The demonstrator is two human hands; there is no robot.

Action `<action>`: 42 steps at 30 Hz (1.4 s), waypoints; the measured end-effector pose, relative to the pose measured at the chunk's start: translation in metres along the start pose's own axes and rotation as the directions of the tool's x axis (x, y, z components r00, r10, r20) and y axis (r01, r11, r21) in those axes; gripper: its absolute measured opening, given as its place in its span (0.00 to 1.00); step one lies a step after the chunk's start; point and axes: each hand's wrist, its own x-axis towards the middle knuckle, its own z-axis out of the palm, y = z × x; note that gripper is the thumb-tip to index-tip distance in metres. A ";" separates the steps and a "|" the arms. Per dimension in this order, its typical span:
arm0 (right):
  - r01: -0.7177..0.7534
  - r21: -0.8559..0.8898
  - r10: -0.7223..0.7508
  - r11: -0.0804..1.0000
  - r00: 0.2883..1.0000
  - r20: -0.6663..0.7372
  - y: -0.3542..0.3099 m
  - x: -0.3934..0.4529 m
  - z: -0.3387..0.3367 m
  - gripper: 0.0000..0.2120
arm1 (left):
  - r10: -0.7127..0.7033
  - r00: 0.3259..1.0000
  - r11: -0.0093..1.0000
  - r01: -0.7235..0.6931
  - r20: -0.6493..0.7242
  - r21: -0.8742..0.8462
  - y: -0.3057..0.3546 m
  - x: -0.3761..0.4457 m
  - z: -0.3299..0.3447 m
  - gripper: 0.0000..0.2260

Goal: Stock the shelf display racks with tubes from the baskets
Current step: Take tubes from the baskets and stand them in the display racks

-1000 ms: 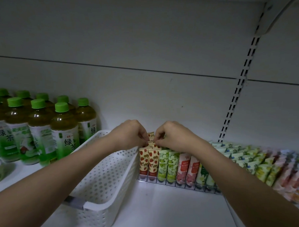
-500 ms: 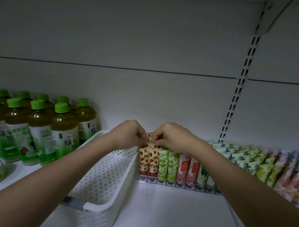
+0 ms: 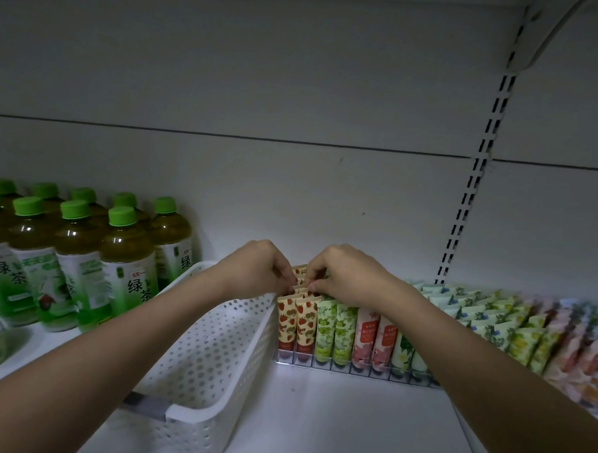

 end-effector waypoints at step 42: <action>-0.046 -0.146 0.041 0.988 0.998 -0.037 0.002 0.018 -0.005 0.02 | -0.032 0.997 0.999 0.034 -0.064 0.021 -0.004 0.019 0.006 0.02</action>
